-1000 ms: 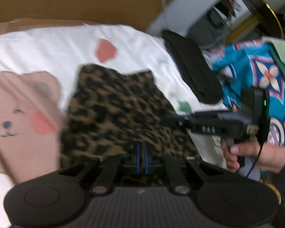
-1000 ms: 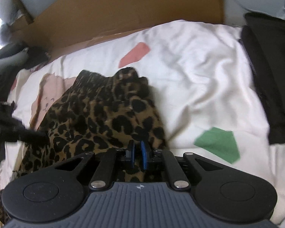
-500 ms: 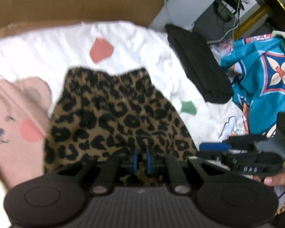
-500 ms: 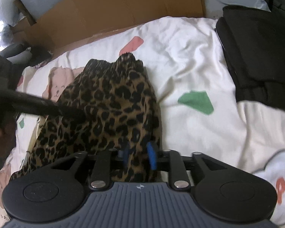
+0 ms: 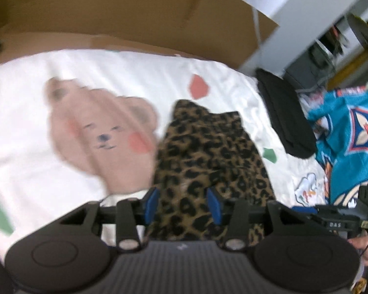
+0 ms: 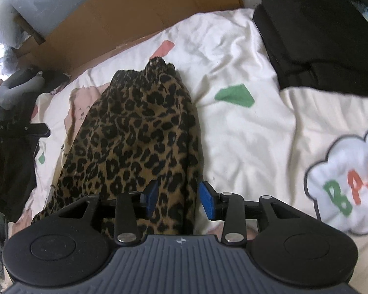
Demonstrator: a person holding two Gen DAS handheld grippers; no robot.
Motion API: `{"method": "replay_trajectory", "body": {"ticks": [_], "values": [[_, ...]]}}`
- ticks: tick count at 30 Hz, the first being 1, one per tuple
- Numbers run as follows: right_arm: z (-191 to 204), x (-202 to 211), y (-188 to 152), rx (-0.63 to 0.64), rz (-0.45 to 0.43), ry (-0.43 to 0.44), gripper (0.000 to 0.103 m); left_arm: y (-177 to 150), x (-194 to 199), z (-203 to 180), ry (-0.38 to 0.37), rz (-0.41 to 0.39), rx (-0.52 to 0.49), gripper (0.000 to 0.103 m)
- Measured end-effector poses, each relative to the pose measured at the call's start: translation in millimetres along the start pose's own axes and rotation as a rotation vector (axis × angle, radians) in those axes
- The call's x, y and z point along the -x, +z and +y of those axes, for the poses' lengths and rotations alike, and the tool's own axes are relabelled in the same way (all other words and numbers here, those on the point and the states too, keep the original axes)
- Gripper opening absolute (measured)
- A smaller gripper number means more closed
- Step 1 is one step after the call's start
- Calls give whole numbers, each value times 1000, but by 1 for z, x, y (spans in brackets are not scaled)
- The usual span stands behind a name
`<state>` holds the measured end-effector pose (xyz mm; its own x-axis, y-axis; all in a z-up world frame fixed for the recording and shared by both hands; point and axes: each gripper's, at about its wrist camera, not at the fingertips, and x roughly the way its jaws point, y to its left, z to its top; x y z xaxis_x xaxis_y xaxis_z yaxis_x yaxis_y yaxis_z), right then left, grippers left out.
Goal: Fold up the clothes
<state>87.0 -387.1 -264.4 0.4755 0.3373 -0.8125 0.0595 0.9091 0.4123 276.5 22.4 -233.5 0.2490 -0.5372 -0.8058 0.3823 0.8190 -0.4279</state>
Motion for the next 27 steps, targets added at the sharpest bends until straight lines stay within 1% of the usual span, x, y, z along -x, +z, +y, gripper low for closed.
{"method": "replay_trajectory", "body": {"ticks": [3, 9, 14, 19, 22, 24, 26, 27], "values": [[-4, 3, -10, -26, 24, 18, 45, -14, 16, 24, 16, -14, 70, 47], [-6, 4, -35, -49, 99, 60, 44, -55, 41, 68, 29, -3, 208, 46], [-9, 6, -56, -81, 156, 81, 44, -95, 51, 93, -4, 30, 322, 46], [-16, 8, -70, -141, 185, 97, 44, -134, 57, 107, 24, 82, 413, 46], [-20, 7, -75, -163, 199, 103, 45, -152, 63, 113, 19, 98, 467, 46], [-24, 7, -80, -192, 209, 111, 46, -161, 66, 115, 10, 107, 490, 46], [-28, 7, -84, -219, 214, 118, 50, -169, 69, 118, -17, 111, 514, 46], [-30, 7, -86, -231, 217, 121, 49, -172, 70, 118, -30, 113, 524, 46]]}}
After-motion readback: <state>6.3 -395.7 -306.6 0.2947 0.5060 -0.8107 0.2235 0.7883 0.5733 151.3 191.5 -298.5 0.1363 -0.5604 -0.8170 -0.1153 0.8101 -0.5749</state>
